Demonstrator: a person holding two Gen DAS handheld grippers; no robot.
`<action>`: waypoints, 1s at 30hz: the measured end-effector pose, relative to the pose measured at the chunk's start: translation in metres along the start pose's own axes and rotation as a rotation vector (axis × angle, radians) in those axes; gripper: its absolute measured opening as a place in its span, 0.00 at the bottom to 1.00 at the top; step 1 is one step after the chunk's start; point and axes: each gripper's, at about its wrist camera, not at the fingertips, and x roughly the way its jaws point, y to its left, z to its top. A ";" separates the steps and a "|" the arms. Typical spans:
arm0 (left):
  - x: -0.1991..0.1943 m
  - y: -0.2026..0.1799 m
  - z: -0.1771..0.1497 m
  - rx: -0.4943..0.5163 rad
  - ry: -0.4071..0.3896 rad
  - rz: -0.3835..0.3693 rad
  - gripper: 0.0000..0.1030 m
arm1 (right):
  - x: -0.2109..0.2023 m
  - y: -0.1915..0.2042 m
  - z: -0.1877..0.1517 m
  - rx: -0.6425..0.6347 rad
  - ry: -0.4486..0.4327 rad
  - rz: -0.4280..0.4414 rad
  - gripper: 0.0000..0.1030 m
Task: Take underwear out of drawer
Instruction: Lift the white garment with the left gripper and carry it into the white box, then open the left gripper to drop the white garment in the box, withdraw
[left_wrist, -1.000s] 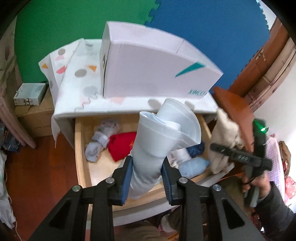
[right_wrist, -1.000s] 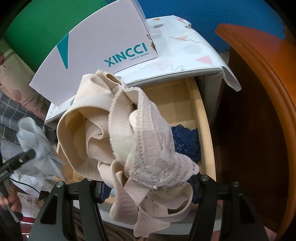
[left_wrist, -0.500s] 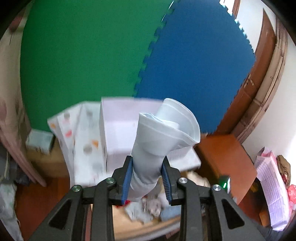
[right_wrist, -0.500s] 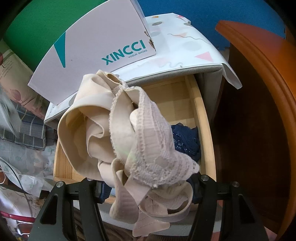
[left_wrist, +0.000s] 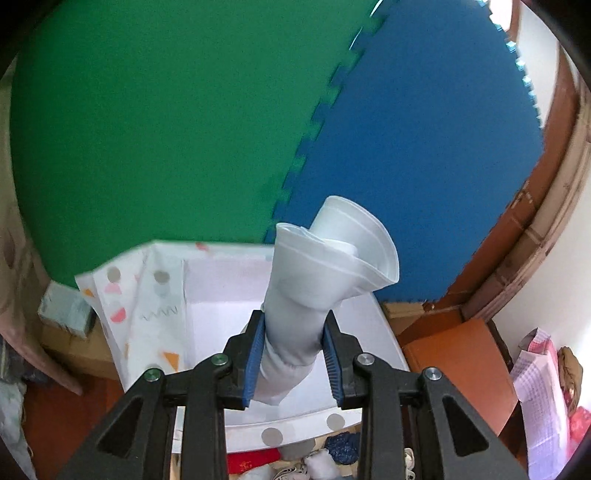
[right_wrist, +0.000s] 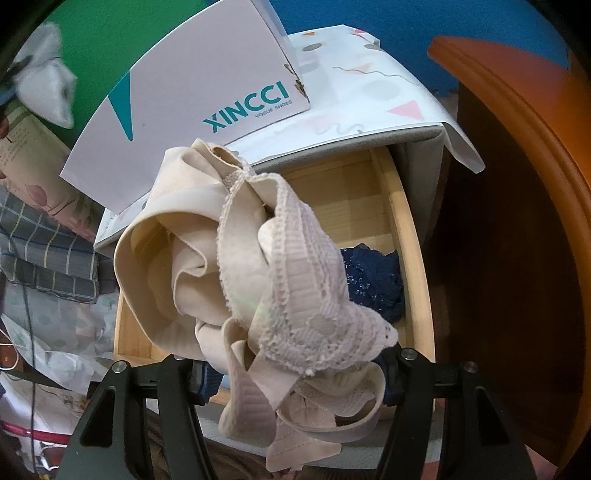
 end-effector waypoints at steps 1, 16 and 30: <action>0.012 0.002 -0.004 -0.003 0.022 0.012 0.30 | 0.000 0.000 0.000 -0.001 0.000 0.001 0.58; 0.082 0.029 -0.059 0.100 0.234 0.221 0.30 | -0.002 -0.001 0.000 -0.002 0.007 0.010 0.58; 0.076 0.048 -0.062 0.068 0.214 0.263 0.31 | -0.003 -0.001 0.000 -0.003 0.007 0.016 0.59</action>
